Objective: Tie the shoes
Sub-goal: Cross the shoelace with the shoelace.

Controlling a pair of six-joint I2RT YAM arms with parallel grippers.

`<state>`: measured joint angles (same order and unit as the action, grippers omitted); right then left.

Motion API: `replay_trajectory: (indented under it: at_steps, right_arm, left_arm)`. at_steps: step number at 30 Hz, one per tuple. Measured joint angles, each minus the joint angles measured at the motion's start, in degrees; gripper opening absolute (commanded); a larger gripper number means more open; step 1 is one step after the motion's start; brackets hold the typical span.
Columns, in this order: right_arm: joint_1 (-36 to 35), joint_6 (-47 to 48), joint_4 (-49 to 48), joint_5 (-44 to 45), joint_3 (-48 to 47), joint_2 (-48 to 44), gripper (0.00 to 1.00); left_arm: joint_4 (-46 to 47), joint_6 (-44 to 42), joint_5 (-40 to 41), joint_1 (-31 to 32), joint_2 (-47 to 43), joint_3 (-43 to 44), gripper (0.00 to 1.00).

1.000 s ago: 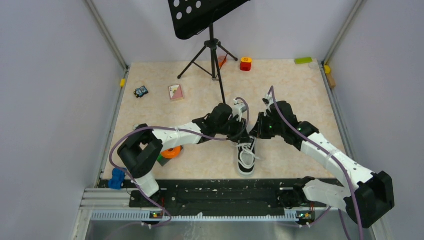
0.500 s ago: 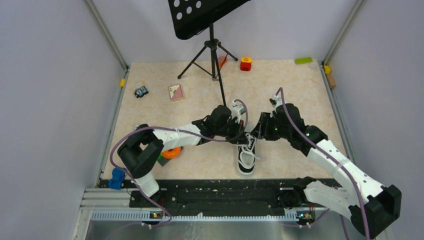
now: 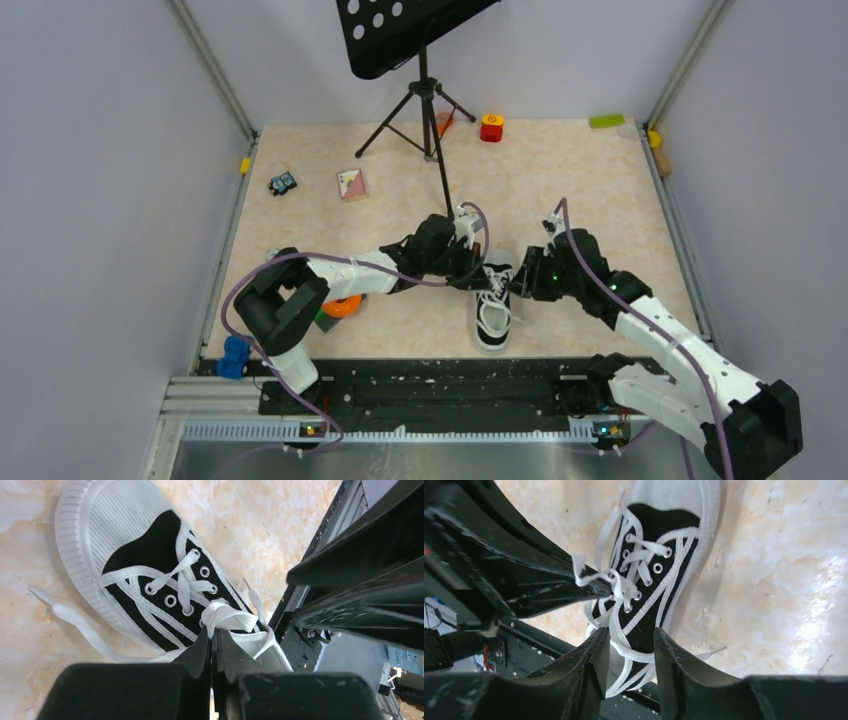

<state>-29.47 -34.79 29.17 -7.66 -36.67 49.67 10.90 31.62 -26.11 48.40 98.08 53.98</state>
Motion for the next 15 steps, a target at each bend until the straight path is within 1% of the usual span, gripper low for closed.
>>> replay_trajectory:
  at_steps: [5, 11, 15]
  right_arm:
    - [0.0, 0.7, -2.2, -4.0, 1.4, 4.2, 0.33]
    - [0.0, 2.5, -5.5, -6.7, 1.3, 8.1, 0.39]
    - [0.0, 4.0, -6.8, -7.0, 1.0, 11.3, 0.40]
  left_arm:
    - [1.0, 0.2, 0.0, -0.3, -0.1, -0.1, 0.00]
    - [1.7, 0.3, 0.0, -0.4, -0.2, -0.2, 0.00]
    - [2.3, 0.7, -0.2, -0.5, -0.2, -0.2, 0.00]
